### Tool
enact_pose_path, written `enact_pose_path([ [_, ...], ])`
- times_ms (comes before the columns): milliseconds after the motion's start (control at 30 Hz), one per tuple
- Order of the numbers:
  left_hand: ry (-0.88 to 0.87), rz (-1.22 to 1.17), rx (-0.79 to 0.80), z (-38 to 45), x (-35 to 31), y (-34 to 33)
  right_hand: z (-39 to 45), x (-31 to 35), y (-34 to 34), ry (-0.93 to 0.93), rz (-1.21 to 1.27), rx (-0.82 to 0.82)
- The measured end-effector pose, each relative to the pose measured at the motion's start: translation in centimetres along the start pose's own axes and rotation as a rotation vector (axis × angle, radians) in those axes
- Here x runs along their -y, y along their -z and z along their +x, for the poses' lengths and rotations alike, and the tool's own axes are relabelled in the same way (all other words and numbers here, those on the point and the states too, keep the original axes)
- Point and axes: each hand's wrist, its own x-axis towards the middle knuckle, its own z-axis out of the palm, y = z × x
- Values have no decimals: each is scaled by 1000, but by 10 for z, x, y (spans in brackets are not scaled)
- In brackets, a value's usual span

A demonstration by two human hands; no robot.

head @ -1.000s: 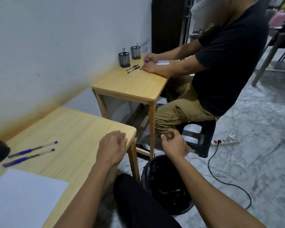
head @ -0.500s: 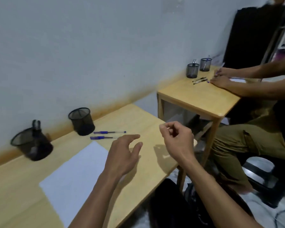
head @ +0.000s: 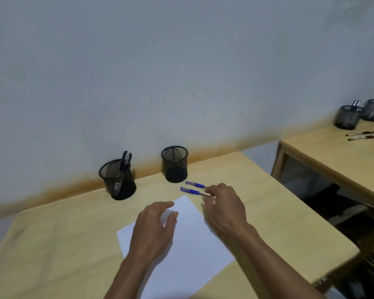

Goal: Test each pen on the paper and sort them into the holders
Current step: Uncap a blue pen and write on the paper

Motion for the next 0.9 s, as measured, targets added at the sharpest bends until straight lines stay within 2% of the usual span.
enact_pose_path([
  [133, -18, 67, 15, 32, -1, -18, 20, -8, -17, 43, -242, 42],
  [367, -167, 181, 29, 69, -12, -45, 25, -8, -21, 62, -247, 55],
  [500, -243, 251, -32, 72, -1, -41, 19, 2, 3, 19, 115, 66],
  [633, -284, 162, -129, 59, 2, -19, 18, 16, 29, -71, 609, 72],
  [733, -223, -5, -142, 41, -4, 3, 15, 30, 31, -185, 1022, 133],
  [800, -181, -81, -131, 30, -6, 15, 7, 44, 24, -173, 1080, 174],
  [900, -141, -129, -134, 15, -6, 30, -4, 64, 18, -85, 1015, 198],
])
